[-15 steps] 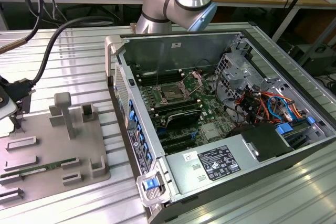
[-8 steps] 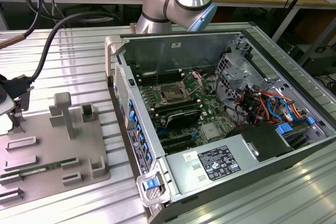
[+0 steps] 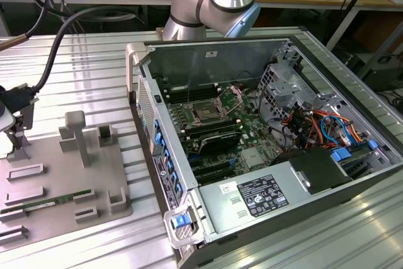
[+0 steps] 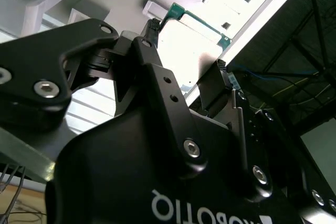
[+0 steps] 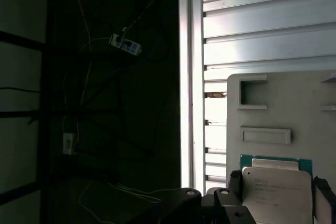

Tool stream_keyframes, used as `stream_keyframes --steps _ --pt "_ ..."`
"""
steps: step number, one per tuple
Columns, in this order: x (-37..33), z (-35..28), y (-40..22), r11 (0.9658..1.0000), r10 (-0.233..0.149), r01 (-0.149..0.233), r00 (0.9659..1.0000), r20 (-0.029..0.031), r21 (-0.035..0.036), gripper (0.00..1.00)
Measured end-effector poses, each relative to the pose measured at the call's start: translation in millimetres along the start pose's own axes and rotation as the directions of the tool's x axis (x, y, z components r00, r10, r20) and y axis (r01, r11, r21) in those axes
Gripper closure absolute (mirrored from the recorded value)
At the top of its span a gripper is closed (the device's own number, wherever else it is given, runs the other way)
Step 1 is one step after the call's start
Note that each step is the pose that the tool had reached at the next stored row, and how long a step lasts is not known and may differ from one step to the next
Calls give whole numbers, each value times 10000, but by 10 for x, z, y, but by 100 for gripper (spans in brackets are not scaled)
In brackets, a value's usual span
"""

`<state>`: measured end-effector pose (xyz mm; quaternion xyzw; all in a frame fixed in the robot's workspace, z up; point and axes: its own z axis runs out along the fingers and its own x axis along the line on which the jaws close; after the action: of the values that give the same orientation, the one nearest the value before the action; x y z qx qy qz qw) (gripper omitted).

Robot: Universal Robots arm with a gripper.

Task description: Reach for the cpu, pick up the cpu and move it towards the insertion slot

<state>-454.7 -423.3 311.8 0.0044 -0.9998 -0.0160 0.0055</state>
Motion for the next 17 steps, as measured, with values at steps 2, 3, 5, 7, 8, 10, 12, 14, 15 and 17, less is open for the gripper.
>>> stream_keyframes --steps 2,3,5,7,8,10,12,14,15,17 --pt "0 -15 0 10000 0 0 10000 0 0 45" --pt "0 -20 1 10000 0 0 10000 0 0 45" --pt "1 -41 1 10000 0 0 10000 0 0 45" --pt "1 -61 2 10000 0 0 10000 1 0 45" --pt "1 -67 2 10000 0 0 10000 0 0 45" --pt "1 -85 3 10000 0 0 10000 0 0 45" --pt "1 -101 3 10000 0 0 10000 0 0 45" --pt "2 -125 4 10000 0 0 10000 1 0 45" --pt "2 -137 4 10000 -2 2 10000 0 0 45" --pt "2 -156 5 10000 -3 3 10000 0 0 45"
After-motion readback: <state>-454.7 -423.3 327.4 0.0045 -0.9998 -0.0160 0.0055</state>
